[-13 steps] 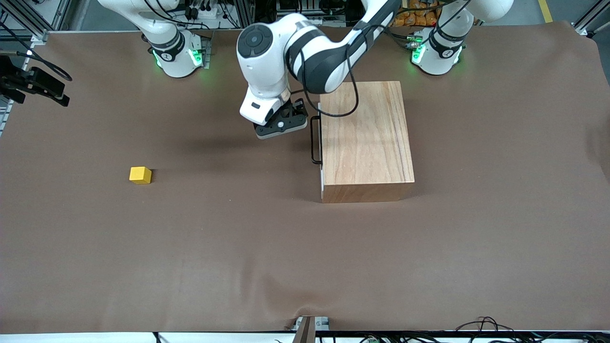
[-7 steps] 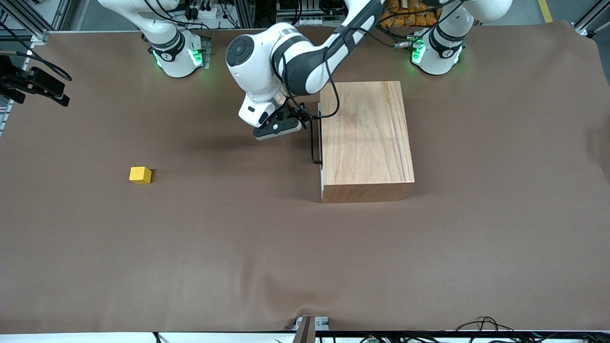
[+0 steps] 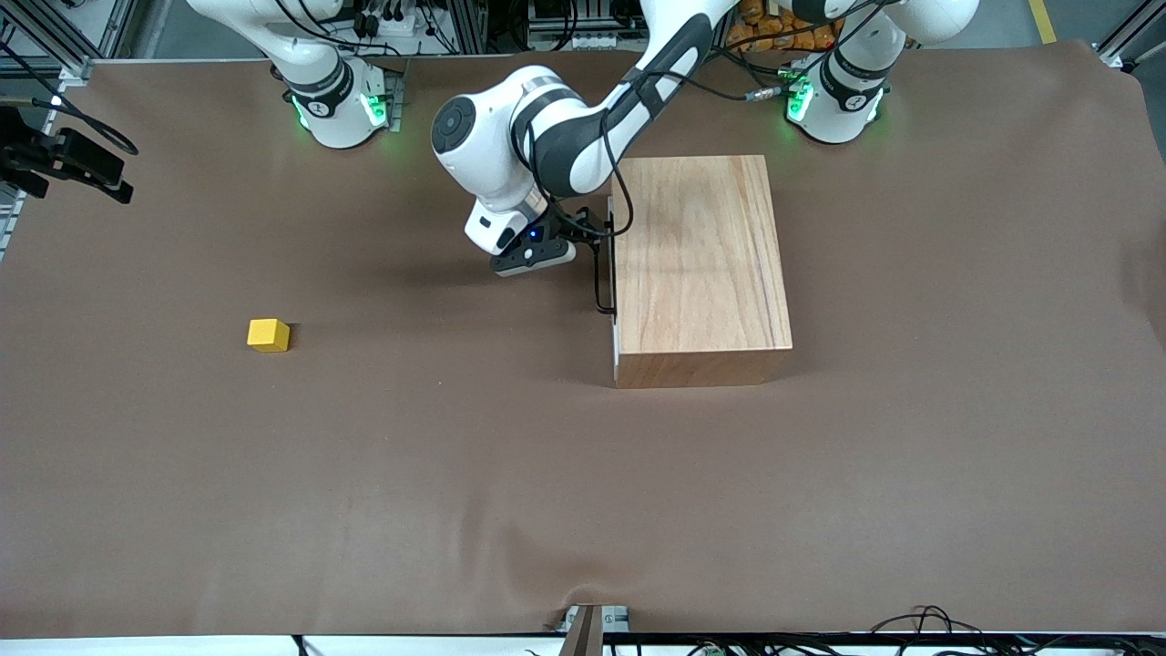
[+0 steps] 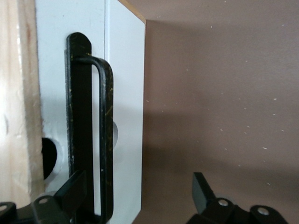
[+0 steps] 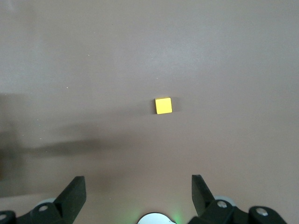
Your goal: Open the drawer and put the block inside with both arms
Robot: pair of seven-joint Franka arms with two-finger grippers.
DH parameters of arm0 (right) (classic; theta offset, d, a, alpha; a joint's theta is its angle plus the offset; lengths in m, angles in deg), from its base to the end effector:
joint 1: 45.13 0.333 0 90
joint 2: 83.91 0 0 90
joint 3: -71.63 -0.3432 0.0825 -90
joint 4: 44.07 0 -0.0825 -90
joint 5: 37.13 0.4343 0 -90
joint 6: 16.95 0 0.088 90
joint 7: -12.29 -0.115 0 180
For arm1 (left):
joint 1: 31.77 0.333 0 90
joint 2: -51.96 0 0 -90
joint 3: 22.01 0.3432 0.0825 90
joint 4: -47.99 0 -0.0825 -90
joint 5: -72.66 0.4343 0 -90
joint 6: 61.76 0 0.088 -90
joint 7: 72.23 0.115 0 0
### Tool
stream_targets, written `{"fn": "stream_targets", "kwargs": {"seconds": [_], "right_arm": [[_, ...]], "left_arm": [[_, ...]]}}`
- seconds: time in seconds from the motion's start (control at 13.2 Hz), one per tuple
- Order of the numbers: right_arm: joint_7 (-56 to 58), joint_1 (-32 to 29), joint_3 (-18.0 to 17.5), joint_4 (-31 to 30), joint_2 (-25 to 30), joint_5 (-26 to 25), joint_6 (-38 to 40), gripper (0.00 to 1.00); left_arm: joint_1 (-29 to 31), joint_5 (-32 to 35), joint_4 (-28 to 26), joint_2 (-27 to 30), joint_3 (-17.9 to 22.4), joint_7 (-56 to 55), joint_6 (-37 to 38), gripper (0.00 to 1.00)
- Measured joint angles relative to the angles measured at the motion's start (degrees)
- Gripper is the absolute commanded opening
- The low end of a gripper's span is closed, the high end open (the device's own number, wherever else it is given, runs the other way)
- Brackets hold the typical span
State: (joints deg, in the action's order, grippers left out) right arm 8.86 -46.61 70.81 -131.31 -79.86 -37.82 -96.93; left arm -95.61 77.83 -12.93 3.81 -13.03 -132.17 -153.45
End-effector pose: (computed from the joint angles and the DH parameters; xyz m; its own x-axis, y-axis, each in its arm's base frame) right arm 0.5609 -0.0077 0.6948 0.9958 -0.0735 -0.0551 -0.0727 -0.9972 0.0163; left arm 0.4362 -0.6684 0.3073 0.9991 0.0332 0.0277 0.0408 -0.9349 -0.3526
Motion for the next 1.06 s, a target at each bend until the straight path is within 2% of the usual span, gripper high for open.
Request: {"fn": "stream_targets", "kwargs": {"seconds": [1.06], "right_arm": [[0.0,0.0,0.0,0.0,0.0,0.0,0.0,1.00]], "left_arm": [[0.9,0.7,0.3,-2.8,1.1,1.9,-4.0,1.00]]}}
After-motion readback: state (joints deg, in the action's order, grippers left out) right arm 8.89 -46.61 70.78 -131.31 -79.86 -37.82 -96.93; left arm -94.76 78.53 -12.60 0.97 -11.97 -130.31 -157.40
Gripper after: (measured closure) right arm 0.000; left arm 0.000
